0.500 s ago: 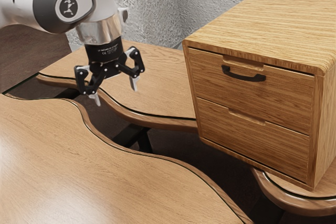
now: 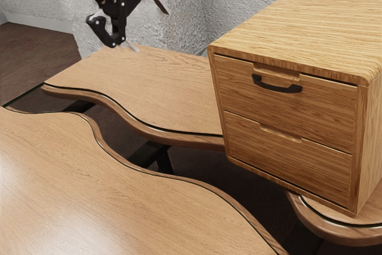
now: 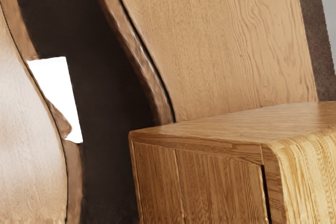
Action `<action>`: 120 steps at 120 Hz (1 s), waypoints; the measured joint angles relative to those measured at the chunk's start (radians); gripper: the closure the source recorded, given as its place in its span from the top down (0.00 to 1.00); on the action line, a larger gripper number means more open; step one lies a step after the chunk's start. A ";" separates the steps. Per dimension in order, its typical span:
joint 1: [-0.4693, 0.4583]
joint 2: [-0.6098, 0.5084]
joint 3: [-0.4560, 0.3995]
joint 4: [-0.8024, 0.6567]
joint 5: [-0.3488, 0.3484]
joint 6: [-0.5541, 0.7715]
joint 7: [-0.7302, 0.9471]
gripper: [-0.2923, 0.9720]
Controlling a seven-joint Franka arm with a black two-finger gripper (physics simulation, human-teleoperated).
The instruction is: Pull the drawer handle with one arm to open the drawer
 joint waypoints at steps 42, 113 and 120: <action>-0.072 0.012 0.001 -0.157 -0.105 0.309 -0.093 0.75; -0.167 -0.128 -0.007 -0.508 -0.144 0.547 -0.228 0.67; -0.166 -0.116 -0.007 -0.510 -0.153 0.558 -0.236 0.66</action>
